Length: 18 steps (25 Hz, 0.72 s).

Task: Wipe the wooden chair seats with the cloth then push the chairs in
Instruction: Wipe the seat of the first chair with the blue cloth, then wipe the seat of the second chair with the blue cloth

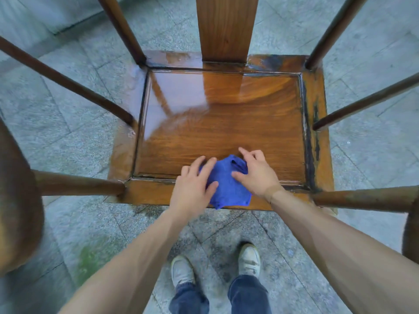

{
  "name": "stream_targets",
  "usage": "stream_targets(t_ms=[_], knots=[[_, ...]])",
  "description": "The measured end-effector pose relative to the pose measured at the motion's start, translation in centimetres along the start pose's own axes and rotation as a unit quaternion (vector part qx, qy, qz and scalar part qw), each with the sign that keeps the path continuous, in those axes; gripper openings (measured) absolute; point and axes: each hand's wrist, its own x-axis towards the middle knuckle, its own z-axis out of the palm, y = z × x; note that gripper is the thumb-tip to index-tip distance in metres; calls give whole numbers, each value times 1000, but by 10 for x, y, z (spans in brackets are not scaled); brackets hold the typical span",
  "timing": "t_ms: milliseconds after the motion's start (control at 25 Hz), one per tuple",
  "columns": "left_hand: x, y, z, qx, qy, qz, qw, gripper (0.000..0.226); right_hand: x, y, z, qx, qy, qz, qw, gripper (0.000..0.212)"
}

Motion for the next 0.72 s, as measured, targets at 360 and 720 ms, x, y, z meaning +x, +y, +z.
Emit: stream_targets(t_ms=[360, 720], knots=[[1, 1, -32, -107, -94, -126, 982, 26, -29, -10, -13, 47, 2, 29, 998, 20], [-93, 61, -201, -383, 103, 10, 918, 18, -146, -95, -143, 254, 98, -131, 953, 16]])
